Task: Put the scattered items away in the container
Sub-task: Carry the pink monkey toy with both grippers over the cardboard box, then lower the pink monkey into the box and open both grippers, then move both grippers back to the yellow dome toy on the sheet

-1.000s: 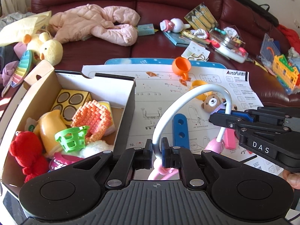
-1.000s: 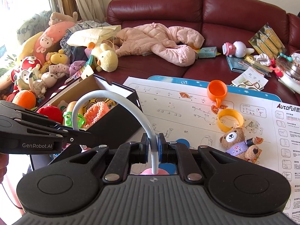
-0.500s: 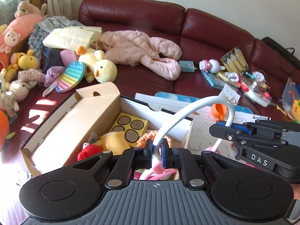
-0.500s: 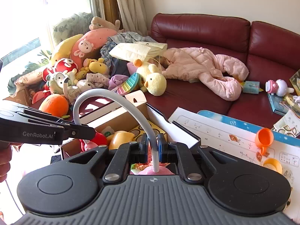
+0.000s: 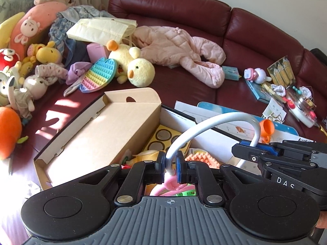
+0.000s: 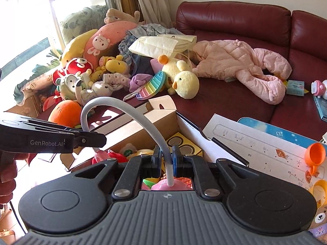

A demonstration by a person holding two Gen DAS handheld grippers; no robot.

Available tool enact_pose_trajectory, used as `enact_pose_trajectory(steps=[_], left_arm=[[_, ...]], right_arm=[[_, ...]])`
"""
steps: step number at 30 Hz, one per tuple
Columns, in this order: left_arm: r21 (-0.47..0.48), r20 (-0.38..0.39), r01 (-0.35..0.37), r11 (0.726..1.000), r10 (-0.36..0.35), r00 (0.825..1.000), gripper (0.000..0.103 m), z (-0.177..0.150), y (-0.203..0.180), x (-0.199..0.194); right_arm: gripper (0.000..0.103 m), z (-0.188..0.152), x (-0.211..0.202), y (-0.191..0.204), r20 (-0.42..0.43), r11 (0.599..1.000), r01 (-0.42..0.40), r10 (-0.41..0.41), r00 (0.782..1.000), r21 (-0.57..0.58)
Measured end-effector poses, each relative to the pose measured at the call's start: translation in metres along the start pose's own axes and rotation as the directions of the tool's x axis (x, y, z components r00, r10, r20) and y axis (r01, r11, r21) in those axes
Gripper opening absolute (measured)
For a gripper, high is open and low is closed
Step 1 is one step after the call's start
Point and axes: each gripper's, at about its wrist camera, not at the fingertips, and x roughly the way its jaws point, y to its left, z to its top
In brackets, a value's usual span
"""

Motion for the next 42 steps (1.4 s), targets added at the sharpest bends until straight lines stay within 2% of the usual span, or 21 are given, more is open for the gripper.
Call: enact_pose_trajectory(steps=[1,3,4,5,6,8,18,27,32,42], left_arm=[[0.000,-0.008,-0.014,1.000,0.014,1.000,0.012,0.003,0.001,0.008],[-0.008,-0.029,-0.047,0.999,0.046,0.998,0.035,0.007,0.003,0.022],[-0.016,-0.035,-0.065,0.998,0.065,0.997,0.041,0.008,0.003,0.027],[-0.021,-0.033,-0.072,0.997,0.071,0.997,0.056,0.008,0.003,0.029],[-0.018,-0.023,-0.073,0.997,0.073,0.997,0.067,0.007,0.002,0.029],[0.001,-0.007,-0.084,0.996,0.084,0.996,0.071,0.005,-0.002,0.029],[0.034,-0.027,-0.059,0.998,0.060,0.998,0.074,-0.002,-0.028,0.034],[0.090,-0.023,-0.031,0.995,0.033,0.999,0.076,-0.012,-0.065,0.031],[0.152,-0.017,-0.025,0.988,0.028,0.999,0.081,-0.020,-0.089,0.028],[0.258,-0.044,0.032,0.965,-0.022,0.999,0.082,-0.049,-0.141,0.026]], right_arm=[[0.015,0.000,0.005,-0.002,-0.007,1.000,0.005,-0.005,1.000,0.004],[0.022,-0.002,0.014,-0.005,-0.020,1.000,0.023,-0.023,1.000,0.004],[0.046,-0.004,0.015,-0.007,-0.017,0.999,0.044,-0.044,0.999,0.009],[0.071,-0.006,0.014,-0.010,-0.004,0.997,0.071,-0.071,0.997,0.017],[0.076,-0.008,0.012,-0.013,0.012,0.996,0.087,-0.087,0.996,0.021],[0.075,-0.012,0.008,-0.021,0.019,0.995,0.098,-0.099,0.995,0.026],[0.078,-0.032,-0.007,-0.050,-0.002,0.988,0.121,-0.122,0.993,0.094],[0.084,-0.038,-0.028,-0.065,0.007,0.986,0.100,-0.102,0.995,0.133],[0.086,-0.048,-0.045,-0.080,0.021,0.977,0.126,-0.131,0.991,0.171],[0.086,-0.088,-0.078,-0.117,-0.006,0.943,0.215,-0.221,0.975,0.254]])
